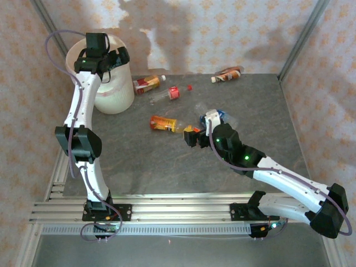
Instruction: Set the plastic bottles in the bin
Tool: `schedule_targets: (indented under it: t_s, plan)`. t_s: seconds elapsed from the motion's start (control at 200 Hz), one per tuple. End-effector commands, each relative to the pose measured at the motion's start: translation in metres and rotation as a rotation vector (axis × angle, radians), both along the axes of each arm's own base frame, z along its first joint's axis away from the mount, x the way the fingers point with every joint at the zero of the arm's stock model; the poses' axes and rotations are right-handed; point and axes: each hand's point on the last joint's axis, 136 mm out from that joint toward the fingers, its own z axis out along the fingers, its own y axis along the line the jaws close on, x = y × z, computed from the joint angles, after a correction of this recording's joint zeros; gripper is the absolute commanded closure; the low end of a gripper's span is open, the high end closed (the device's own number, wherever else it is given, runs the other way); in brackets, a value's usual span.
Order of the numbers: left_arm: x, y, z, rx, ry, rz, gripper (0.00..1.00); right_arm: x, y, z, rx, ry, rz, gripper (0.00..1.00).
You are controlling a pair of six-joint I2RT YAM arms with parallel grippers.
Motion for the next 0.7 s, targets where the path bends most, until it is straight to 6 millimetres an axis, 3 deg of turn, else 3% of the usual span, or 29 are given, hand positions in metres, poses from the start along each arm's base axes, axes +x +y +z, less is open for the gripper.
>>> schedule_targets:
  t_s: [0.0,0.185,0.285,0.49,0.59,0.696]
  plan:
    - [-0.024,-0.022,0.056,-0.098,-0.106,-0.088,0.02,0.006,-0.011,-0.006,0.008,0.006,-0.080,0.01]
    - [-0.025,-0.021,0.063,-0.112,-0.120,-0.073,0.01,0.010,-0.017,-0.009,0.011,0.012,-0.121,0.01]
    - [-0.031,-0.018,0.078,-0.090,-0.149,-0.066,0.00,0.011,-0.019,-0.010,0.011,0.017,-0.130,0.01]
    - [-0.049,-0.045,0.112,-0.175,-0.245,-0.190,0.00,0.014,-0.021,-0.016,0.011,0.034,-0.148,0.01]
    - [-0.049,-0.051,0.101,-0.216,-0.217,-0.213,0.00,0.017,-0.020,-0.018,0.011,0.046,-0.154,0.01]
    - [-0.043,-0.047,0.072,-0.211,-0.133,-0.182,0.00,0.018,-0.016,-0.018,0.017,0.056,-0.149,0.01]
